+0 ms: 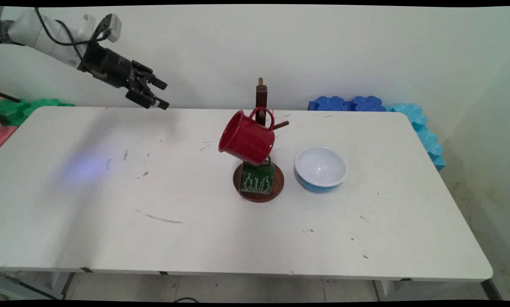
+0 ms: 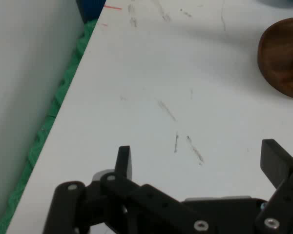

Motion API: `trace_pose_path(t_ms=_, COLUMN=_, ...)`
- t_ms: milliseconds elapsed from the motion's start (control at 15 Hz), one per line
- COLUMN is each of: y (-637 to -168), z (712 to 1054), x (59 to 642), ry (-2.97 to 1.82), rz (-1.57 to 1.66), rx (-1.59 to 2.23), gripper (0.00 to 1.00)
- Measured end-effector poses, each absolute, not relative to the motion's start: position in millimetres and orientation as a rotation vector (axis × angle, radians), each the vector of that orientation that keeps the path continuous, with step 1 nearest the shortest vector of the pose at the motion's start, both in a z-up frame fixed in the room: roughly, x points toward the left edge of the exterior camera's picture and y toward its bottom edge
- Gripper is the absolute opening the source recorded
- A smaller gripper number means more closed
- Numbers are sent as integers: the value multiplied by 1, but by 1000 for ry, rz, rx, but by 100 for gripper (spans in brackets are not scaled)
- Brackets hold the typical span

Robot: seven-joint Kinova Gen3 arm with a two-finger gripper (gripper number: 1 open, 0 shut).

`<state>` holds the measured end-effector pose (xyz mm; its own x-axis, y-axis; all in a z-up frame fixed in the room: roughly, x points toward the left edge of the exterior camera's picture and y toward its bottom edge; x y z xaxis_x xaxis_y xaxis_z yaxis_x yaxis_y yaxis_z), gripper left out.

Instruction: Pick up the red mug from the rack

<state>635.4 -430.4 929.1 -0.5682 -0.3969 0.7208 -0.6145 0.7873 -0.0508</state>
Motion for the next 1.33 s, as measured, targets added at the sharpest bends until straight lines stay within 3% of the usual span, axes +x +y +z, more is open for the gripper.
trace_pose_path(t_ms=800, y=-416, z=976, x=619, ry=-2188, rz=355, rx=798, gripper=100)
trace_pose_path(t_ms=1333, y=-381, z=993, x=575, ry=-2136, rz=278, rx=802, gripper=100)
